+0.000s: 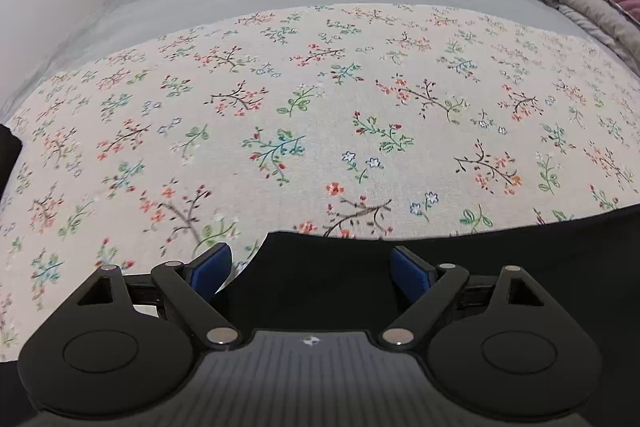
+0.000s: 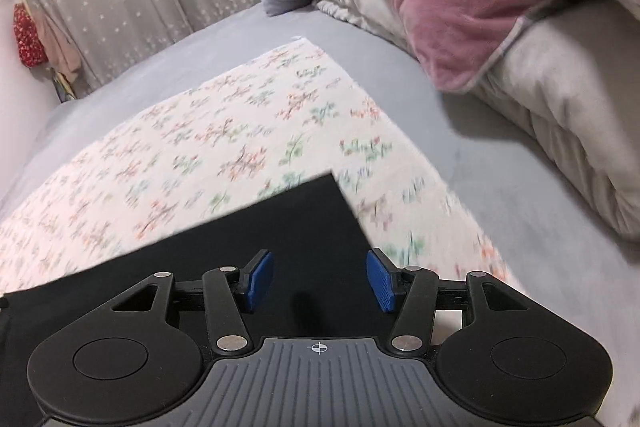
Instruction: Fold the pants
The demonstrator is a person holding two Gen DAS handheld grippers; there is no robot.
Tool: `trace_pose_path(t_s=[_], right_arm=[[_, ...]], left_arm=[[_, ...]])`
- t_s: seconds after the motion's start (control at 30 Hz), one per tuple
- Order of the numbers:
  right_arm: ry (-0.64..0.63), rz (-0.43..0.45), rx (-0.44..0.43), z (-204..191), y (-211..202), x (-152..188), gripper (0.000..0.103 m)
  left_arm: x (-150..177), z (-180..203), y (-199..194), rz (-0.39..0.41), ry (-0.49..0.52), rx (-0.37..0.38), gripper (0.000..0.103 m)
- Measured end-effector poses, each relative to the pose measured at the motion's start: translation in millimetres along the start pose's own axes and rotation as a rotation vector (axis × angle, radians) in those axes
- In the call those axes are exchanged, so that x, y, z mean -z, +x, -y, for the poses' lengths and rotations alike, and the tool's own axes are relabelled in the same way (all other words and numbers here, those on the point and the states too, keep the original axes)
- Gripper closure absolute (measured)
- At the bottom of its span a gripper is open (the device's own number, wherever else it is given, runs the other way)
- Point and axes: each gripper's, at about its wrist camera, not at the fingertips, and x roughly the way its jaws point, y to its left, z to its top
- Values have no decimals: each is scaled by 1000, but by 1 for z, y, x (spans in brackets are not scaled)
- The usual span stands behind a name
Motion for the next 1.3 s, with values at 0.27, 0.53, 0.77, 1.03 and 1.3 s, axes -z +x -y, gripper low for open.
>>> trace_pose_path(t_s=[0.27,0.53,0.77,1.03,1.3], right_arm=[[-125,-35,5,-6,50,-12,71],[-259,12,59,-38,47,-16,99],[-313,10,122,-46,59,-11,100],[-371,29,250,-60,61,-7,76],[-244,166,145,-67,-1,-17,32]], left_arm=[[4,-2,-10,63,-14,36,83],[0,-5,-29,161,-69,10,85],[10,8,-11,161,-61,-48,84],[8,1,-49,215,-166,-26,31],[26,17,-131,204,-236,33,10]])
